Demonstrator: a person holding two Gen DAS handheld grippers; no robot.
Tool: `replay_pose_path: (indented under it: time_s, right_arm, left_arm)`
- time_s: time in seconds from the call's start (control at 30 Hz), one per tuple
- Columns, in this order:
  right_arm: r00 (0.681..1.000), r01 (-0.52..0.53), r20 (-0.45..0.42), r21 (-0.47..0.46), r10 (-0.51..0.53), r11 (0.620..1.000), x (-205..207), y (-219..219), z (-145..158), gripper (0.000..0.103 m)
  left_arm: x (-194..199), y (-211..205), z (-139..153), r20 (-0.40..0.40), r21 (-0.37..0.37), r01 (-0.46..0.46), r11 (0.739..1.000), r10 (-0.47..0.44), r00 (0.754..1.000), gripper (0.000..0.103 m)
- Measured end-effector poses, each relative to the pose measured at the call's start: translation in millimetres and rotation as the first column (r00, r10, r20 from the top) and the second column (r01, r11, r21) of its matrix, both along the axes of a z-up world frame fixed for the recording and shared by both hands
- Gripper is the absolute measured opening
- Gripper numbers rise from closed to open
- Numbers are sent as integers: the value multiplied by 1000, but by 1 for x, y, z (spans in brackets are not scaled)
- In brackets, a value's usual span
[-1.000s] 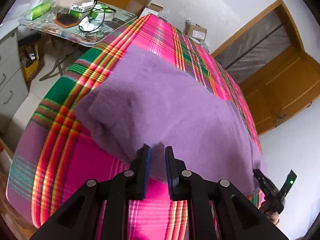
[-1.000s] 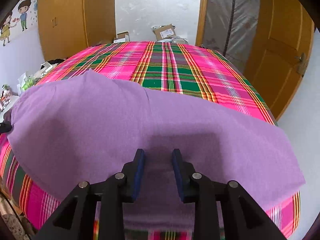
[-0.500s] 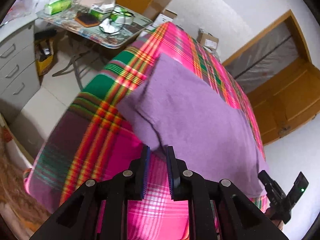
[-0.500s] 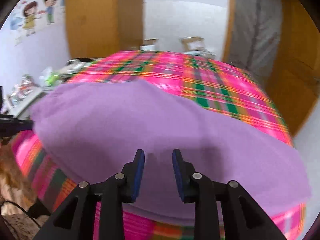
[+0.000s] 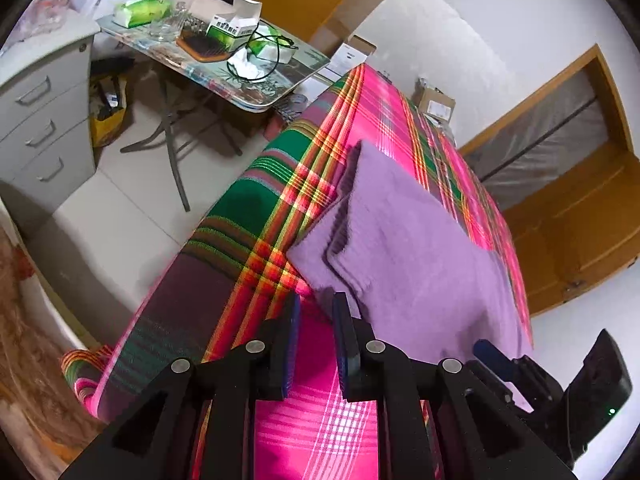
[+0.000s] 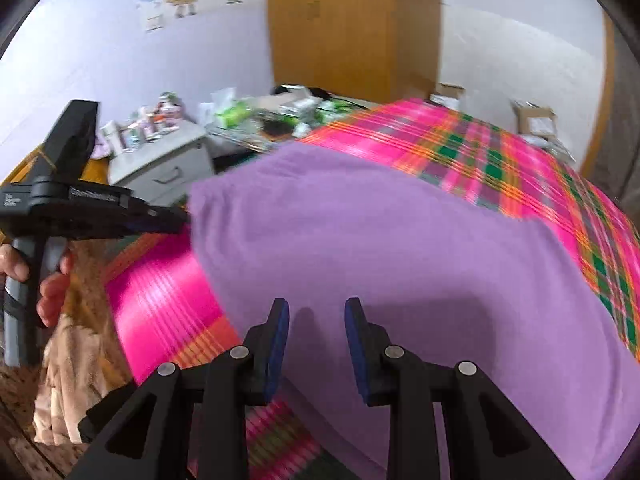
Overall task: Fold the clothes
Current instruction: 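Grasp the folded garment's edge with the left gripper while the right gripper approaches it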
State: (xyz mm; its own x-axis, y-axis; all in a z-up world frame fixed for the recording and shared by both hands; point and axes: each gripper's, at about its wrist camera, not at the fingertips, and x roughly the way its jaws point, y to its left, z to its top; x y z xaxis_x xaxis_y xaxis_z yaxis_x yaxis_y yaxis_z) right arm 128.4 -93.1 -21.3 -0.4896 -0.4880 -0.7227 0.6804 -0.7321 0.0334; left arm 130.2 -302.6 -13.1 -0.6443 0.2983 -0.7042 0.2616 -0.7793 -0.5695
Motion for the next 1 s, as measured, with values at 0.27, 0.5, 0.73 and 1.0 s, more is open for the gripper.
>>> replay_pose_path:
  time_s: [0.27, 0.5, 0.73, 1.0]
  right_arm:
    - [990, -137, 15, -7, 137, 991, 1, -57, -7, 32]
    - [980, -198, -3, 50, 199, 979, 4, -97, -17, 36]
    - [977, -157, -110, 201, 181, 967, 11, -131, -24, 38]
    - [984, -123, -104, 187, 144, 975, 4, -128, -23, 19]
  left_arm:
    - [-6, -11, -2, -8, 71, -22, 997, 23, 1000, 17]
    - [-7, -18, -4, -21, 145, -23, 989, 27, 999, 17]
    - [-9, -29, 3, -45, 176, -46, 983, 55, 997, 16]
    - [-27, -35, 2, -13, 175, -42, 984, 45, 999, 46]
